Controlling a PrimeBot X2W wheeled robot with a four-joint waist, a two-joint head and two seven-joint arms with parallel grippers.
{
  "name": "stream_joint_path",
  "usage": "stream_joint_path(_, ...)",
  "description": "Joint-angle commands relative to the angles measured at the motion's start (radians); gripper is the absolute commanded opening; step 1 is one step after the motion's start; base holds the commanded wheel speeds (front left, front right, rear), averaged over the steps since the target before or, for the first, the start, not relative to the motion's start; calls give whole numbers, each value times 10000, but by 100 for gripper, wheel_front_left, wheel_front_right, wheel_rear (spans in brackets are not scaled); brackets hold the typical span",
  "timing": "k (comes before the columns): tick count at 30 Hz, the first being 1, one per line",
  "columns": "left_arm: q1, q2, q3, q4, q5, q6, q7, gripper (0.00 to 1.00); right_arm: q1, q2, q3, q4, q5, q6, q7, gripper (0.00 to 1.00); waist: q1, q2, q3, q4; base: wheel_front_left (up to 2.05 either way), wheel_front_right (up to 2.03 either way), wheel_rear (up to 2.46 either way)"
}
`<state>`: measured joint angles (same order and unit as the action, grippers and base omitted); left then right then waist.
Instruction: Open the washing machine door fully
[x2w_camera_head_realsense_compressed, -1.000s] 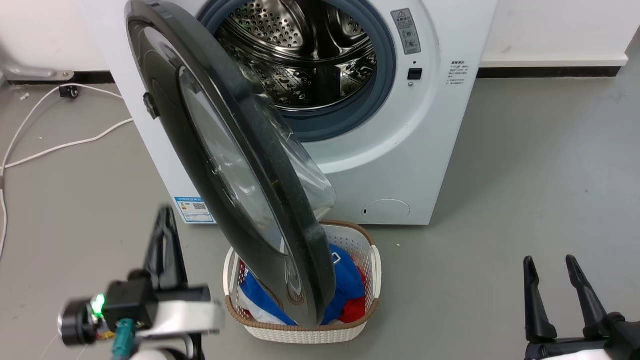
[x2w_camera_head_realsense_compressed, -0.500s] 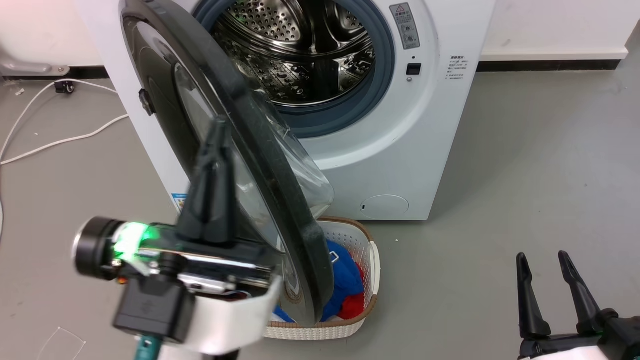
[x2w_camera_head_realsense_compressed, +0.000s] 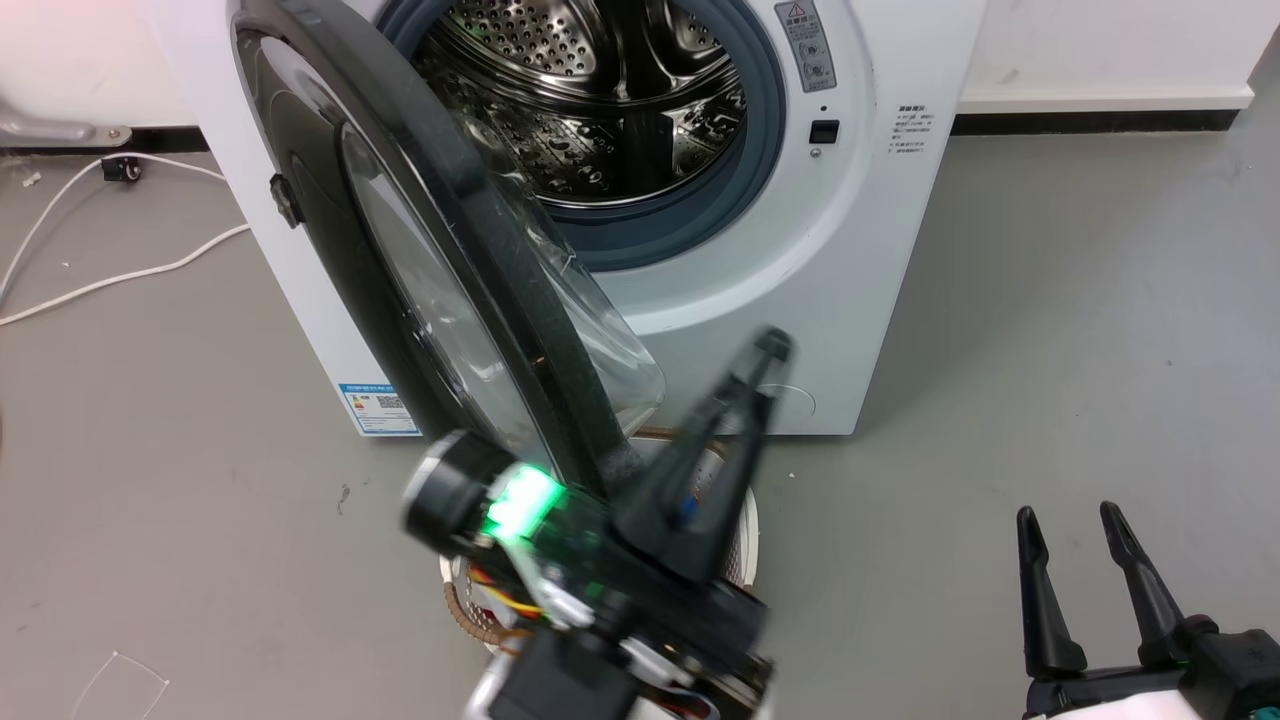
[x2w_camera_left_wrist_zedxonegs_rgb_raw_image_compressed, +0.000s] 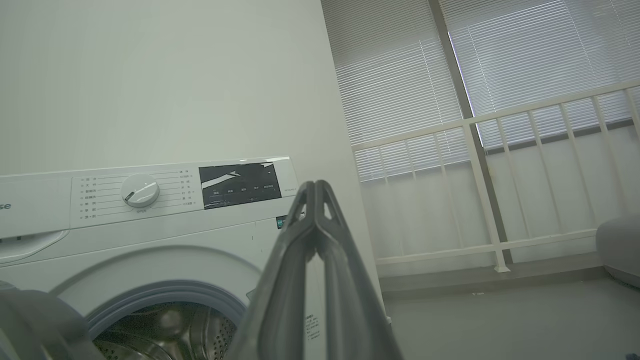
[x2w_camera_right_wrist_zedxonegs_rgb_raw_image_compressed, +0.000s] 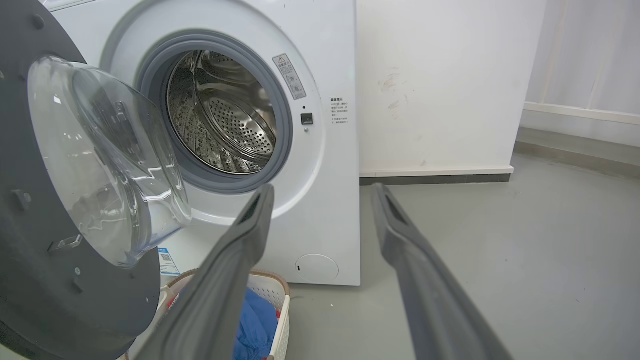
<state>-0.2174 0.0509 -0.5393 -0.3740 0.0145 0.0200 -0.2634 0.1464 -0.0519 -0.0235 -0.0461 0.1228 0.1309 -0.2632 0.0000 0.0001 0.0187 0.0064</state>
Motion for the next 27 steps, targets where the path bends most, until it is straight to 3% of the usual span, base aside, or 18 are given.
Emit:
stream_joint_path(1, -132, -8, -343, 203, 32, -83, -21, 0, -107, 31, 34, 25, -88, -2, -21, 100, 0, -1, 27, 28, 0, 0, 0)
stream_joint_path(13, 83, 104, -1798, 1518, 78, -415, -21, 0, -245, 31, 164, 133, -107, -2, -21, 100, 0, -1, 221, 148, 0, 0, 0)
stream_joint_path(27, 712, 432, -1581, 2857, -285, 18, -22, 0, -394, 31, 140, 274, -108, -2, -21, 100, 0, -1, 543, 209, 0, 0, 0)
